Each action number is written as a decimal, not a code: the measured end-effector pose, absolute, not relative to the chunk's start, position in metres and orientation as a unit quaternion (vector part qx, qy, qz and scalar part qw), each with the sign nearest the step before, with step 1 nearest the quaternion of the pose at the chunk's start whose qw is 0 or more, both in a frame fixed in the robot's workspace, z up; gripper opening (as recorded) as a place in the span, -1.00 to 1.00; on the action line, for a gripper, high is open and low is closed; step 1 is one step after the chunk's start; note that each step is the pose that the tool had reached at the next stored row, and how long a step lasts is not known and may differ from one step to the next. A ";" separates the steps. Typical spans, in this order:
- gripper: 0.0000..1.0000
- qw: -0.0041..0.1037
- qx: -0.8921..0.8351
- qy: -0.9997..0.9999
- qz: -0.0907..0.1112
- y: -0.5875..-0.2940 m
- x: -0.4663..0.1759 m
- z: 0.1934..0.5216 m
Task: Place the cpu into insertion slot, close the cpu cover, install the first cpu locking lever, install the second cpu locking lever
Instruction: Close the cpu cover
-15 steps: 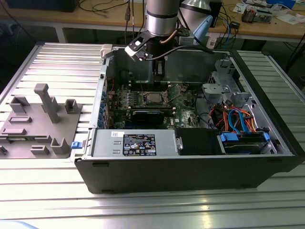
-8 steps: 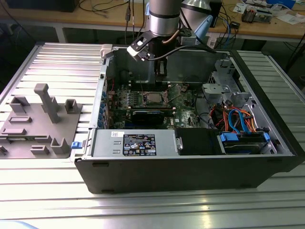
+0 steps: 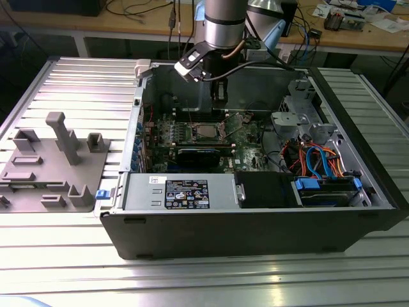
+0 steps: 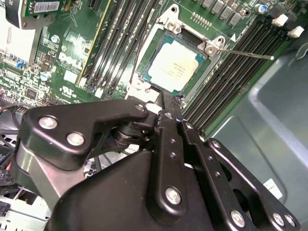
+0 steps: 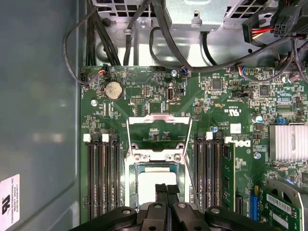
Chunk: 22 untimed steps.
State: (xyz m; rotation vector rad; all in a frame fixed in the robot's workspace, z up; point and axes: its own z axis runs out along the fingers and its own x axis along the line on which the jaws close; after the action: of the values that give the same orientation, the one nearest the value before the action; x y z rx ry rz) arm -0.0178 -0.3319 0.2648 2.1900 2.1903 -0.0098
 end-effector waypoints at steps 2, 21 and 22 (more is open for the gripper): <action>-0.79 0.022 0.707 0.707 -0.003 -0.332 -0.017 0.265; -0.79 0.015 0.694 0.720 -0.010 -0.332 -0.009 0.265; -0.79 0.015 0.694 0.720 -0.010 -0.332 -0.008 0.265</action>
State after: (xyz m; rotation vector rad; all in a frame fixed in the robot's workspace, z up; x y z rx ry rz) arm -0.0083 -0.3321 0.2648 2.1599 2.2387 -0.0305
